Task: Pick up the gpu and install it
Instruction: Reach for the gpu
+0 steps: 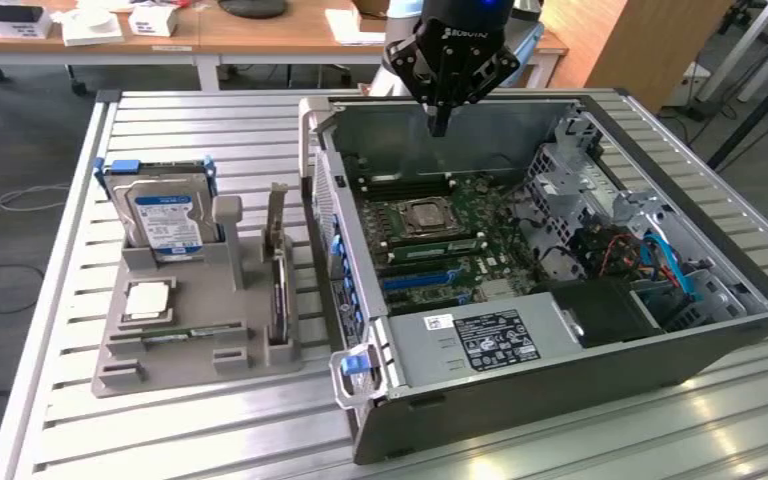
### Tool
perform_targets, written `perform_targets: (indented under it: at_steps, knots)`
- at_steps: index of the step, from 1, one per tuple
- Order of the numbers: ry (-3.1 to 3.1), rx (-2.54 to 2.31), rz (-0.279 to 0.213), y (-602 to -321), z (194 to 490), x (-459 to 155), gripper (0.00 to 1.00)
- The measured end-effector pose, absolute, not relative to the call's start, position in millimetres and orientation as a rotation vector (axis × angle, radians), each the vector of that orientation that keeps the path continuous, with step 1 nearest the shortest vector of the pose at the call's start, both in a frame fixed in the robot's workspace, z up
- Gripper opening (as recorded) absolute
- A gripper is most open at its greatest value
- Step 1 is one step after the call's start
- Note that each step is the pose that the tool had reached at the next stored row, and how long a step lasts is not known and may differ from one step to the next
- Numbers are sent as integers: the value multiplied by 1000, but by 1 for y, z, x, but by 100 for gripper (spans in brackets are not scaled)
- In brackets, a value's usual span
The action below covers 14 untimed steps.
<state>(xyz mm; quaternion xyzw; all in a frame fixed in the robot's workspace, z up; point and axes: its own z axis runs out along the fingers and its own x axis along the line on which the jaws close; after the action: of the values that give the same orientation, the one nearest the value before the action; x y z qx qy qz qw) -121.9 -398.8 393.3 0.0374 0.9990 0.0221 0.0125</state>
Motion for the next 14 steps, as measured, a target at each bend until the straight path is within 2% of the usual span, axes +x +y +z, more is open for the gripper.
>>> perform_targets:
  at_steps: [14]
  knots:
    - [3114,116,69,-398,393,-138,11]
